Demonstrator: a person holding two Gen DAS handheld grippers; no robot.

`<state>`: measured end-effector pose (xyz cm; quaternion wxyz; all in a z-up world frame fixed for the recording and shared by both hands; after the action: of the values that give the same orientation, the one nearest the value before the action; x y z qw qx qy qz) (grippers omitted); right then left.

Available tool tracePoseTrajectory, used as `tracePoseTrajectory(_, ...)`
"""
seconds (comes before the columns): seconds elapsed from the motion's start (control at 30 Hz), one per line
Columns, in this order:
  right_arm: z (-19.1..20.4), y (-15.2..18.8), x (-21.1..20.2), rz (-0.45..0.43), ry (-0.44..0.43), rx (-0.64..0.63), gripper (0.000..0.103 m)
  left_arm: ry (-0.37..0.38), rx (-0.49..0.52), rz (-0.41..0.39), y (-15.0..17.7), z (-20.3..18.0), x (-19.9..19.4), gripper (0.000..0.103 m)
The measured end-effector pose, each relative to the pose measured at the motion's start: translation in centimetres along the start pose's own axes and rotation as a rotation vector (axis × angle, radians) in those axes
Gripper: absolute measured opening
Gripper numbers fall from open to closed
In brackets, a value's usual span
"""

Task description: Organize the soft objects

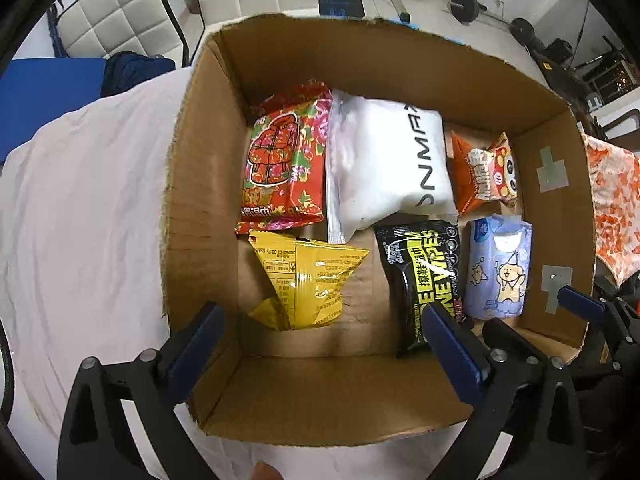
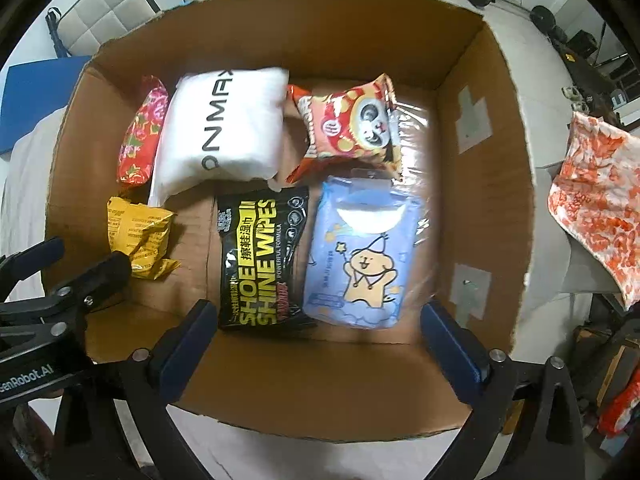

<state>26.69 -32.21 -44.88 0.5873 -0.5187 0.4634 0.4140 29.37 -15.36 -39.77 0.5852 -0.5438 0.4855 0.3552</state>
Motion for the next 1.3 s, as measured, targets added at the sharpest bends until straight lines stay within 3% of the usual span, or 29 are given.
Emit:
tracePoseTrajectory(0.23,-1.3,0.6,-1.4,-0.031,0.004,0.008,0.103,-0.013,-0.006,-0.056,-0.1,-0.8,-2.3,0.101)
tracePoseTrajectory(0.47,-1.3,1.7,-6.2,-0.102,0.006,0.039,0.103,-0.028,0.014,-0.147,-0.5,-1.0,-6.6,0.101)
tracePoseTrajectory(0.93,-0.5,7.0,-24.6,-0.369,0.010,0.078,0.103,-0.058,0.003,-0.415,3.5,0.9,-24.6,0.101)
tracePoseTrajectory(1.3,1.5,12.3,-36.5,-0.512,0.009,0.077,0.103,-0.063,0.055,-0.472,8.9,0.5,-32.3,0.101)
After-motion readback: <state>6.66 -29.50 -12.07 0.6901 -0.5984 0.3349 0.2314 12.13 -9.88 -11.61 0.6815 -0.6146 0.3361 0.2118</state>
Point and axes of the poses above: each gripper's, at about its wrist camera, not at the fingertips, and x roughly the way its jaws point, z to its left, y to its underside, the point moved 10 cm from there along x, roughly the way its jaws point, and after that the axes turned 11 degrees about -z, right-handed, at the moved point
